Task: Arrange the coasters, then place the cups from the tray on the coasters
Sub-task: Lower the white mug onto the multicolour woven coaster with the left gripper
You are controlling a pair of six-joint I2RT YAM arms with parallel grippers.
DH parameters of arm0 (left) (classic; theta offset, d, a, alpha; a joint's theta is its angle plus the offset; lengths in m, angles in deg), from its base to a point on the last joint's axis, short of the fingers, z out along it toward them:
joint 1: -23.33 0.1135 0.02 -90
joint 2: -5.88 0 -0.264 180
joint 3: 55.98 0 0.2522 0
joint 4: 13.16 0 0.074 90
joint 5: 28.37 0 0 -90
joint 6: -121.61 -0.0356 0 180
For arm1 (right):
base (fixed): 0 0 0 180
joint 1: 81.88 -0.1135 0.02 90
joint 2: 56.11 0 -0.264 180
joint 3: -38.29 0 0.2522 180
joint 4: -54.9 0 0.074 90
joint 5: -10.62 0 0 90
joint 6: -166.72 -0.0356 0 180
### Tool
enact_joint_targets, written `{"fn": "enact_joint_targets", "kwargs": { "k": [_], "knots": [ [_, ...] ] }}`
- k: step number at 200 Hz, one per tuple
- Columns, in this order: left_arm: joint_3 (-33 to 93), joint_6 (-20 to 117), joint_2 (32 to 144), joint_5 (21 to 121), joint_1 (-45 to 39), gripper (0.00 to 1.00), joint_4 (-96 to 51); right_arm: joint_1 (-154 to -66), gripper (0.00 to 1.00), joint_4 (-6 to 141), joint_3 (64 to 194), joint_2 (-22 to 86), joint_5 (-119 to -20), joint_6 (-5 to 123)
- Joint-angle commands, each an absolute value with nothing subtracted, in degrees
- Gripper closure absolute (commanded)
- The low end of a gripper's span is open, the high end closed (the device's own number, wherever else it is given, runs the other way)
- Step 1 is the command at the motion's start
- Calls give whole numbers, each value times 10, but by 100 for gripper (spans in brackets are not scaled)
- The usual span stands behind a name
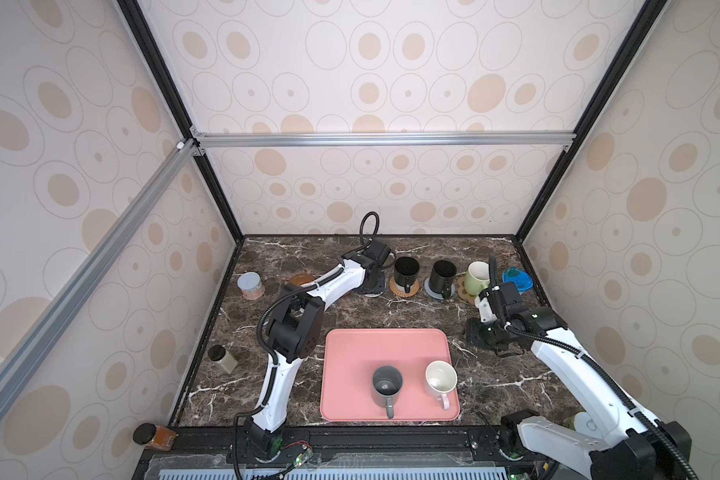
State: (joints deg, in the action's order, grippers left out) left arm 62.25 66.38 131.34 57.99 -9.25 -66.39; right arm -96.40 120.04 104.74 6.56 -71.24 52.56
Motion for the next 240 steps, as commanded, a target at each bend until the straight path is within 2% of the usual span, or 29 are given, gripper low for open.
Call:
{"fn": "enact_joint_targets", "kwargs": {
  "k": [1, 240],
  "knots": [
    [625, 671, 1294, 585, -94, 66, -661, -967, 51, 1204, 1045, 67, -710, 525],
    [623, 678, 1276, 596, -109, 65, -652, -967, 51, 1204, 1042, 64, -709, 524]
  ]
}}
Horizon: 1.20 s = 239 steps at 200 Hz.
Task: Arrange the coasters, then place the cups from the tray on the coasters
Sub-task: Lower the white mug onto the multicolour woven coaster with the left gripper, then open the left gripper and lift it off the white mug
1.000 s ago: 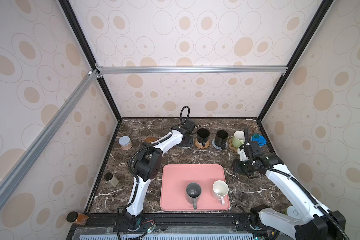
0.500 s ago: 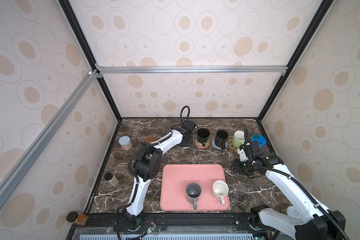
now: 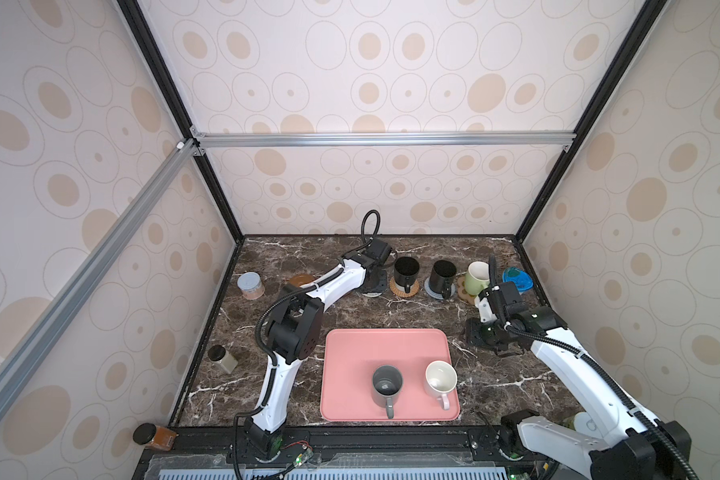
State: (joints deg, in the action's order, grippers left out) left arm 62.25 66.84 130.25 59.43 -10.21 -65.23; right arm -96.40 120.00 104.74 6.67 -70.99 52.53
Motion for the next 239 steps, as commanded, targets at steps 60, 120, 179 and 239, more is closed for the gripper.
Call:
{"fn": "enact_joint_targets", "kwargs": {
  "k": [60, 120, 179, 239],
  "knots": [
    [608, 686, 1267, 601, -110, 65, -642, -967, 51, 1206, 1037, 57, -709, 522],
    [604, 684, 1257, 580, -110, 62, -654, -966, 51, 1207, 1038, 51, -711, 522],
    [591, 686, 1240, 575, -110, 52, -656, -967, 51, 1211, 1040, 49, -715, 525],
    [516, 691, 1168, 575, -122, 45, -633, -967, 50, 1211, 1047, 53, -719, 531]
  ]
}}
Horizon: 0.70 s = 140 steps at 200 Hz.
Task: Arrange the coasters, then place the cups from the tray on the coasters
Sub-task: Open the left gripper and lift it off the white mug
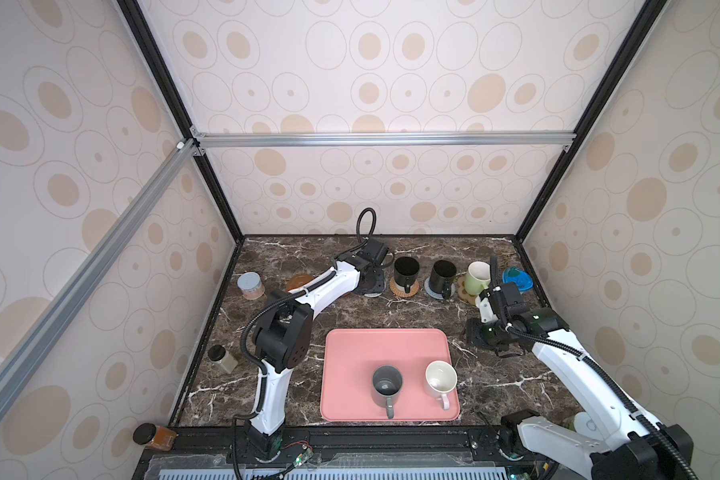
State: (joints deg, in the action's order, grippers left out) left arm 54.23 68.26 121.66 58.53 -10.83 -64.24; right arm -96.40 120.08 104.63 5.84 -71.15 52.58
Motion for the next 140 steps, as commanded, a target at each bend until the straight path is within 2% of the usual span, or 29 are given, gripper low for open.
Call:
{"fn": "enact_joint_targets", "kwargs": {
  "k": [1, 76, 140],
  "knots": [
    [515, 691, 1166, 575, -123, 44, -633, -967, 50, 1211, 1047, 53, -719, 531],
    [447, 709, 1054, 557, -164, 42, -662, -967, 51, 1209, 1057, 69, -714, 542],
    [390, 758, 915, 540, -246, 41, -736, -967, 50, 1197, 1062, 79, -717, 560]
  ]
}}
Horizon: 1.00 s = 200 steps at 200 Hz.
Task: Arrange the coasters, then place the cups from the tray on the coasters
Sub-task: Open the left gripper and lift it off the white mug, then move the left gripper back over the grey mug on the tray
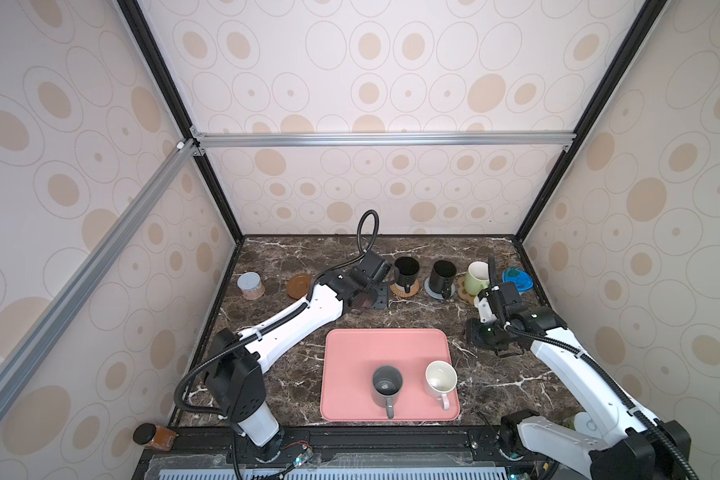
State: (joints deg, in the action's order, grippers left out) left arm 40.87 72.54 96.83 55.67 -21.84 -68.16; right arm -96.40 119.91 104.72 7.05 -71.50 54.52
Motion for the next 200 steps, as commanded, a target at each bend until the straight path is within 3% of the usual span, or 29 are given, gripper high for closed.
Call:
{"fn": "enact_joint_targets", "kwargs": {
  "k": [1, 63, 120, 200],
  "knots": [
    [389, 759, 913, 541, -247, 41, -737, -967, 50, 1197, 1062, 80, -716, 560],
    [353, 873, 798, 517, -370, 40, -847, -966, 51, 1182, 1063, 95, -699, 578],
    [354, 948, 808, 528, -490, 35, -893, -967, 50, 1167, 1059, 100, -687, 584],
    [255, 1067, 804, 573, -599, 34, -820, -966, 50, 1159, 1065, 118, -682, 596]
  ]
}}
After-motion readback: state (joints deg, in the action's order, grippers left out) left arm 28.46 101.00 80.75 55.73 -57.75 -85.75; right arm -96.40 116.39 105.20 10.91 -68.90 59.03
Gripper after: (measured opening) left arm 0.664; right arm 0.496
